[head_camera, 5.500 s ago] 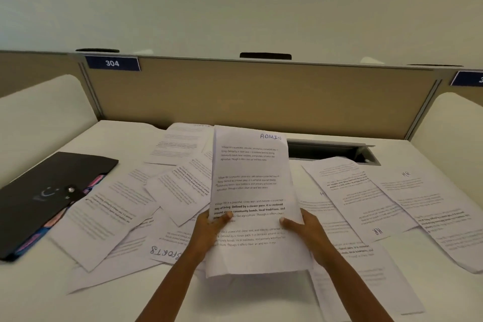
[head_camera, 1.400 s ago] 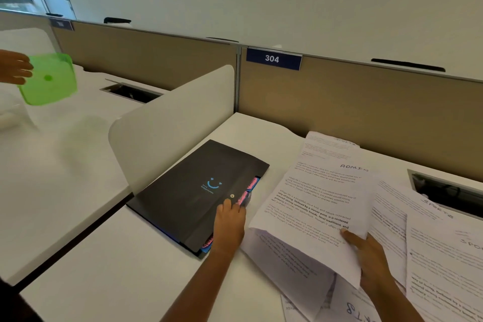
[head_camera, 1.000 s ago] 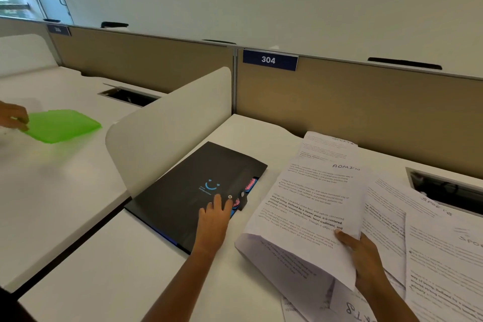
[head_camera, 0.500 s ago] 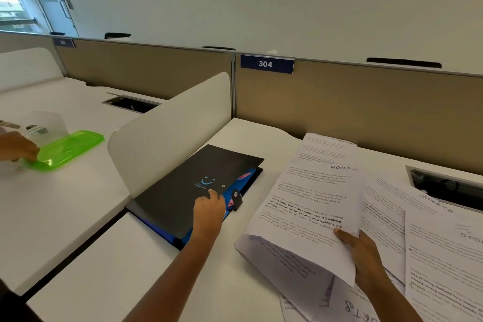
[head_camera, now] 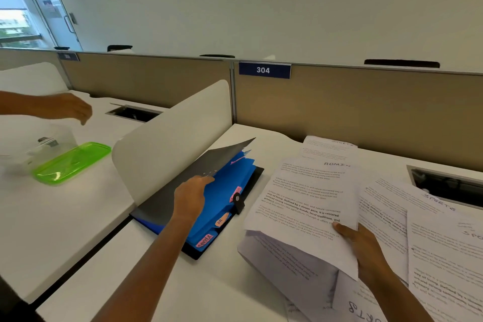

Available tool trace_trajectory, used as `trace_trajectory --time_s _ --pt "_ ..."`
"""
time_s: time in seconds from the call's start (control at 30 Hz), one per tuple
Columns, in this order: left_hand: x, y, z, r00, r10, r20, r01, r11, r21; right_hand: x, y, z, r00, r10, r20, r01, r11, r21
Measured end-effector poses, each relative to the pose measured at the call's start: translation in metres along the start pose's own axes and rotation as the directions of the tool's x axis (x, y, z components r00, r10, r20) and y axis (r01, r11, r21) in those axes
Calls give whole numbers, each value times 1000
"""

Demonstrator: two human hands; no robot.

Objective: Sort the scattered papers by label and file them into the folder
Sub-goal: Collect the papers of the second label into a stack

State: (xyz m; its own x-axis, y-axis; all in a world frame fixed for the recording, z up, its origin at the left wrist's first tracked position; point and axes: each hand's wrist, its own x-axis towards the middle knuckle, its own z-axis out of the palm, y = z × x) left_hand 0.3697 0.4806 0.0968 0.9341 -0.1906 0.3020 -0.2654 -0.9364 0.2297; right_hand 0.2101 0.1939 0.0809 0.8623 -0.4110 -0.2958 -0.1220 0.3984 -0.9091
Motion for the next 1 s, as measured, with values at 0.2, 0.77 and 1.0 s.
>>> trace_trajectory --time_s 0.2,0.77,1.0 --pt "6 -6 -11 999 -44 2 43 985 -169 2 -6 17 999 -12 52 12 1000 10" --pt "-3 4 -16 999 -5 37 18 939 -342 26 -7 66 973 168 161 -104 934 -343" --pt "-5 6 -20 998 -4 61 24 940 -341 53 -5 102 993 48 112 -11 951 -309"
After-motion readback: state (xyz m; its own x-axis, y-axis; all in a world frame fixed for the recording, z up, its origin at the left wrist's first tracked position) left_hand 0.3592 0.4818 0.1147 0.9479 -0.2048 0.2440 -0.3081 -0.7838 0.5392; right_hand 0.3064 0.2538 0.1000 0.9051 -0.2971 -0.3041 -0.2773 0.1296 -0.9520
